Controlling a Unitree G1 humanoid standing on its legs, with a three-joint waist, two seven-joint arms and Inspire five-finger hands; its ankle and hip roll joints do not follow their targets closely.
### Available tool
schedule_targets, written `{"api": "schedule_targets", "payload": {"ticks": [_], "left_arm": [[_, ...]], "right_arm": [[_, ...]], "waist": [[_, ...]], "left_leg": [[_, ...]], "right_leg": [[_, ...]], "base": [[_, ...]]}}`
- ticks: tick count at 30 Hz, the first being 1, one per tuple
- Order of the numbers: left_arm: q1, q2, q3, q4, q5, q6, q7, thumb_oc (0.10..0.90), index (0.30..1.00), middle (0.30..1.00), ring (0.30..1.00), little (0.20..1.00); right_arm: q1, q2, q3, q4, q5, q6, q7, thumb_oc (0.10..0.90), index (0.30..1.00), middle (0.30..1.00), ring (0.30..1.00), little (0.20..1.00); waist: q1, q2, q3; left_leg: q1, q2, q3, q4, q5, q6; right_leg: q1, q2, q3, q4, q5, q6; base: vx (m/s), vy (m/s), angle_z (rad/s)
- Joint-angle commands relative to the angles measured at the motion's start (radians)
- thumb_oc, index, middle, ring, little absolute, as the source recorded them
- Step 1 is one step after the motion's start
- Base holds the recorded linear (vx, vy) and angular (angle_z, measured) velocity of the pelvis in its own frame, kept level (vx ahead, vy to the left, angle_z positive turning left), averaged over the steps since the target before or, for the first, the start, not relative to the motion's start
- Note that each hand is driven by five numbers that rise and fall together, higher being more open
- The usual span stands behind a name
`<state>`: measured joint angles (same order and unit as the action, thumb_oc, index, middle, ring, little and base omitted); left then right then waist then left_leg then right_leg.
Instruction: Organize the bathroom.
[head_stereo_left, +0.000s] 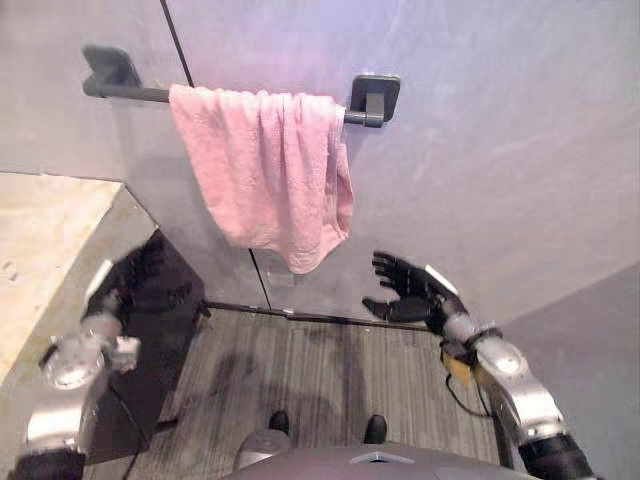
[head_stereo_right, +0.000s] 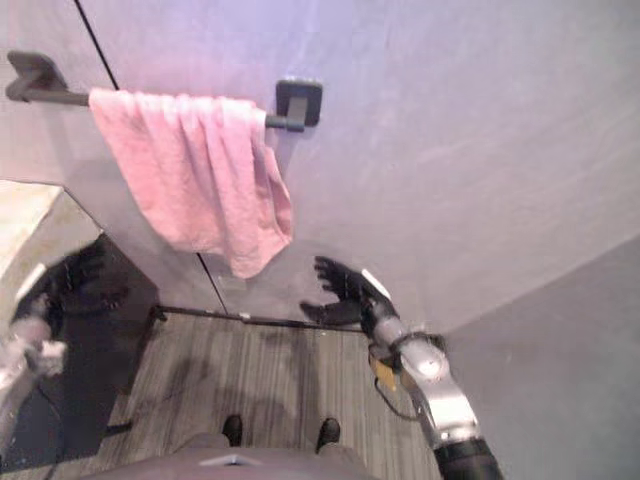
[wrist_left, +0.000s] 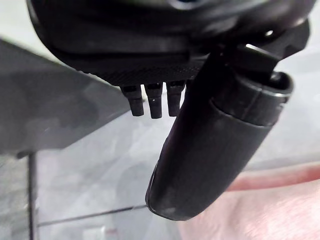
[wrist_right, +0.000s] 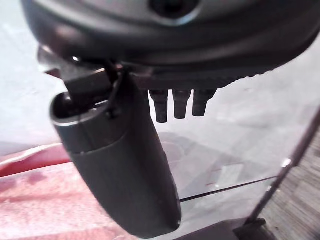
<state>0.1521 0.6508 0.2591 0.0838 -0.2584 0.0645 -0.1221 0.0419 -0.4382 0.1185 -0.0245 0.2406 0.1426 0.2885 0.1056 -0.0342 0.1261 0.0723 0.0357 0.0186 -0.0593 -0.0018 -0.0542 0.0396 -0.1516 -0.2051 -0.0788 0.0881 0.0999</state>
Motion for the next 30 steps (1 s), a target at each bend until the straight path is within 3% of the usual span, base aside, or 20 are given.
{"api": "schedule_targets", "payload": {"ticks": [1,3,7,11,13,20,25,30], "left_arm": [[-0.046,0.035,-0.005,-0.034,0.06,-0.053,-0.065,0.8,0.9,0.9,0.9,0.9],[-0.077,0.054,-0.006,-0.1,0.056,-0.054,-0.098,0.8,0.9,0.9,0.9,0.9],[-0.11,0.052,-0.016,-0.2,0.012,-0.094,-0.164,0.8,0.9,0.9,0.9,0.9],[-0.148,0.057,-0.031,-0.24,-0.028,-0.081,-0.153,0.8,0.9,0.9,0.9,0.9],[-0.178,0.062,-0.038,-0.236,-0.079,-0.076,-0.099,0.8,0.9,0.9,0.9,0.9],[-0.215,0.049,-0.037,-0.232,-0.095,-0.076,-0.032,0.8,0.9,0.9,0.9,0.9],[-0.226,0.046,-0.032,-0.267,-0.111,-0.065,0.014,0.8,0.9,0.9,0.9,0.9],[-0.226,0.017,-0.014,-0.308,-0.123,-0.103,0.087,0.8,0.9,0.9,0.9,0.9]], "right_arm": [[-0.015,-0.077,-0.05,-0.068,-0.038,0.011,0.026,0.8,0.9,0.9,0.9,0.9],[-0.048,-0.097,-0.053,-0.128,-0.052,0.034,0.005,0.8,0.9,0.9,0.9,0.9],[-0.092,-0.116,-0.06,-0.218,-0.145,0.011,-0.045,0.8,0.9,0.9,0.9,0.9],[-0.147,-0.153,-0.07,-0.293,-0.244,0.02,-0.144,0.8,0.9,0.9,0.9,0.9],[-0.195,-0.178,-0.065,-0.353,-0.329,0.032,-0.225,0.8,0.9,0.9,0.9,0.9],[-0.281,-0.196,-0.037,-0.437,-0.455,0.043,-0.282,0.8,0.9,0.9,0.9,0.9],[-0.36,-0.224,0.0,-0.459,-0.433,0.082,-0.28,0.8,0.9,0.9,0.9,0.9],[-0.404,-0.222,0.026,-0.456,-0.441,0.094,-0.284,0.8,0.9,0.9,0.9,0.9]], "waist": [[-0.011,0.021,-0.047],[-0.007,0.022,-0.056],[-0.001,0.024,-0.067],[-0.002,0.031,-0.077],[-0.006,0.038,-0.088],[-0.005,0.041,-0.103],[0.011,0.03,-0.111],[0.029,0.015,-0.116]], "left_leg": [[-0.02,0.098,-0.016,0.06,-0.045,-0.067],[-0.01,0.099,-0.019,0.048,-0.044,-0.068],[-0.006,0.099,-0.023,0.041,-0.037,-0.068],[0.003,0.103,-0.018,0.03,-0.035,-0.071],[0.015,0.104,-0.009,0.016,-0.032,-0.071],[0.023,0.1,0.002,0.012,-0.034,-0.071],[0.023,0.098,-0.002,0.018,-0.038,-0.074],[0.018,0.095,-0.014,0.024,-0.04,-0.077]], "right_leg": [[0.007,-0.011,0.023,0.058,-0.108,0.05],[0.02,-0.009,0.023,0.047,-0.109,0.052],[0.028,-0.01,0.024,0.039,-0.104,0.049],[0.035,-0.007,0.03,0.031,-0.105,0.049],[0.038,-0.006,0.037,0.029,-0.106,0.051],[0.04,-0.008,0.043,0.032,-0.109,0.052],[0.045,-0.011,0.037,0.035,-0.111,0.052],[0.049,-0.013,0.027,0.039,-0.113,0.049]], "base": [[0.1,-0.01,0.1],[0.07,0.0,0.14],[0.03,0.016,0.06],[0.03,0.046,0.01],[0.04,0.09,0.0],[0.02,0.071,-0.01],[0.01,0.031,0.0],[0.02,0.008,0.01]]}}
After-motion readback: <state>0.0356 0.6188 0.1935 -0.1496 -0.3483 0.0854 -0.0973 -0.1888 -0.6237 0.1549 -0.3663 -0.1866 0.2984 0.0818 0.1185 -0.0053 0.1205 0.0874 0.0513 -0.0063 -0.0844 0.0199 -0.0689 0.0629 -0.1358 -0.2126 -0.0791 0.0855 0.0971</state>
